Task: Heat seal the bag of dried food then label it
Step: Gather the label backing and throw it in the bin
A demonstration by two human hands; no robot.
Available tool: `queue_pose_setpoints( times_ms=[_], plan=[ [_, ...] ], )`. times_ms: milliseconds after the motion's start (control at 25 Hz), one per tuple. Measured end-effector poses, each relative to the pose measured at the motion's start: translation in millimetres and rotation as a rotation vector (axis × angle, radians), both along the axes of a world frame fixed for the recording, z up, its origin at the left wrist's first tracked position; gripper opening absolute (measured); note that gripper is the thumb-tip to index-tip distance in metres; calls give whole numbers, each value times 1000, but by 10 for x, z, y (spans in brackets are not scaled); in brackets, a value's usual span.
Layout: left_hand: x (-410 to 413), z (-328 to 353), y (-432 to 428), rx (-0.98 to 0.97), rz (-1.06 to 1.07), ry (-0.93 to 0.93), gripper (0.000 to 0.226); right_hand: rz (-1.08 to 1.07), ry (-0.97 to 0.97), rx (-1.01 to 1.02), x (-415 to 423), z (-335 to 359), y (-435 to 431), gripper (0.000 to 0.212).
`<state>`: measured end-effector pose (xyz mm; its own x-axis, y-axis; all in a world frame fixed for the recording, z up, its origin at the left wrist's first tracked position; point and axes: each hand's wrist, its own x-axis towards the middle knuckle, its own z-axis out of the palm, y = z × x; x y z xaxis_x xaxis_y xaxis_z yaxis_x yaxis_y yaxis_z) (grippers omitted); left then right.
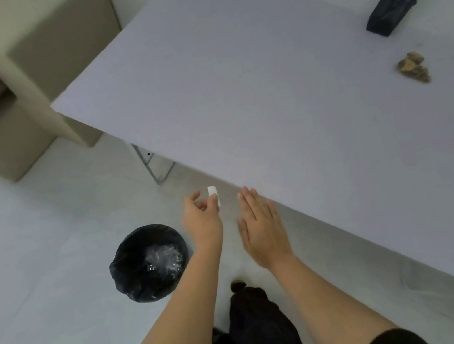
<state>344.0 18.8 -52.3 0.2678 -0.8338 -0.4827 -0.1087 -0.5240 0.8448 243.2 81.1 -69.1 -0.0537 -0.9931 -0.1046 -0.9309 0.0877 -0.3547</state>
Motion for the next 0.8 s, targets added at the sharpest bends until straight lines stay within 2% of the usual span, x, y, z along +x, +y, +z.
queue_pose_setpoints(
  times_ms=[200,320,480,600,680,800],
  plan=[
    [1007,-487,18,38,117,-110,17,251,-79,162,718,-449,-350,55],
    [1570,-1182,-1,78,81,-159,16,326,-71,256,1099,-1143,-584,54],
    [2057,-2480,80,176,-114,-295,13,252,-58,355,1415,-2331,-795,45],
    [2177,-3341,162,216,-145,-393,14,213,-3,355,1472,-3152,-824,39],
    [2229,-3887,185,230,-173,-432,14,196,47,352,1447,-3685,-845,48],
    [2315,-4522,167,263,-252,-460,31,151,54,383,1417,-4257,-929,63]
  ],
)
